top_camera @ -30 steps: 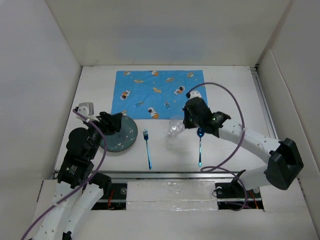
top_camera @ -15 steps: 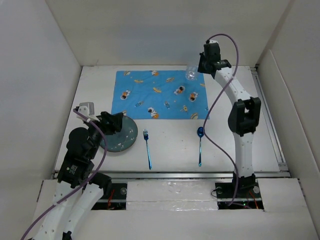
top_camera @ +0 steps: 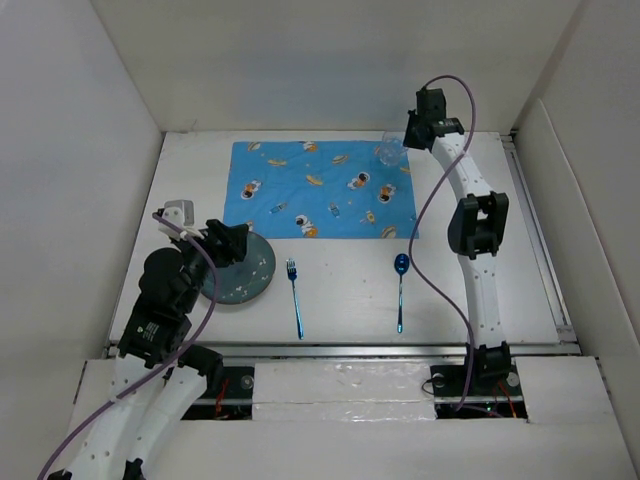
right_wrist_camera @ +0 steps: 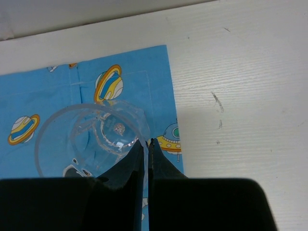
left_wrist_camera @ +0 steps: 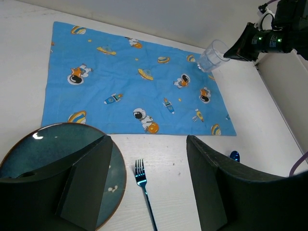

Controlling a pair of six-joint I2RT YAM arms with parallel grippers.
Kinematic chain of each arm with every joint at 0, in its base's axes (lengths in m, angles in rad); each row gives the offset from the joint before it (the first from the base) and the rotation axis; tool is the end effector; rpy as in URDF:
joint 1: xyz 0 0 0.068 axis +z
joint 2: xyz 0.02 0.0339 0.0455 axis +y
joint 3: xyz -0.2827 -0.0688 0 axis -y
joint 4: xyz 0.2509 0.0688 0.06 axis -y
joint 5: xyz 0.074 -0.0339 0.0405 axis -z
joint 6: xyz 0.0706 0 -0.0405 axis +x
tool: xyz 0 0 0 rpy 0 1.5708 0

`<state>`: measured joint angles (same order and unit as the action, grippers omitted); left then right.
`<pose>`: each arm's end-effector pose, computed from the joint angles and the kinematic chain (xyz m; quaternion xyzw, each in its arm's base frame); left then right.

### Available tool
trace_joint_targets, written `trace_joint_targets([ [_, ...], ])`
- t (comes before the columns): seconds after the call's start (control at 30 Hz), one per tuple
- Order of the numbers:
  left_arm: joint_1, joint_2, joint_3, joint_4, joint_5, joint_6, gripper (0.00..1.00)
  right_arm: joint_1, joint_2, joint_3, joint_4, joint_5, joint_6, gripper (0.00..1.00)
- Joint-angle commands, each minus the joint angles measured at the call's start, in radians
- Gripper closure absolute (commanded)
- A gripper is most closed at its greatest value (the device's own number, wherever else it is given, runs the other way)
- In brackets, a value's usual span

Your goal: Set the dinner table for one person

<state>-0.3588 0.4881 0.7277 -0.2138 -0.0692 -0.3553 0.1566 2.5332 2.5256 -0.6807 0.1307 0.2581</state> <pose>0.1367 -0.0461 0.3676 -0.0236 0.6976 -0.2275 0.6790 0.6085 0.0868 0.2417 0.0736 0.8997 0.0299 0.4292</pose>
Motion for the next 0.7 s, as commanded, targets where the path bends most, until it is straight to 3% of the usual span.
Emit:
trace_joint_targets([
  [0.0, -0.005, 0.010, -0.001, 0.047, -0.001, 0.015, 0.40, -0.008, 0.010, 0.018, 0.055, -0.012, 0.004, 1.00],
  [0.27, -0.005, 0.017, 0.001, 0.047, -0.010, 0.016, 0.40, -0.008, 0.018, -0.011, 0.078, -0.012, 0.013, 0.99],
  [0.37, -0.005, 0.020, 0.001, 0.044, -0.007, 0.016, 0.40, -0.008, 0.001, -0.016, 0.079, -0.042, 0.024, 0.90],
  [0.4, -0.005, 0.017, -0.001, 0.047, -0.006, 0.016, 0.40, -0.017, -0.007, -0.024, 0.079, -0.048, 0.024, 0.78],
  [0.5, -0.005, 0.021, -0.001, 0.044, -0.014, 0.016, 0.40, -0.017, -0.063, -0.053, 0.099, -0.065, 0.032, 0.55],
  [0.6, -0.005, 0.015, -0.001, 0.047, -0.007, 0.016, 0.40, -0.017, -0.166, -0.112, 0.141, -0.088, 0.041, 0.45],
  [0.67, -0.005, 0.018, -0.001, 0.045, -0.011, 0.015, 0.40, -0.017, -0.235, -0.183, 0.185, -0.097, 0.041, 0.44],
])
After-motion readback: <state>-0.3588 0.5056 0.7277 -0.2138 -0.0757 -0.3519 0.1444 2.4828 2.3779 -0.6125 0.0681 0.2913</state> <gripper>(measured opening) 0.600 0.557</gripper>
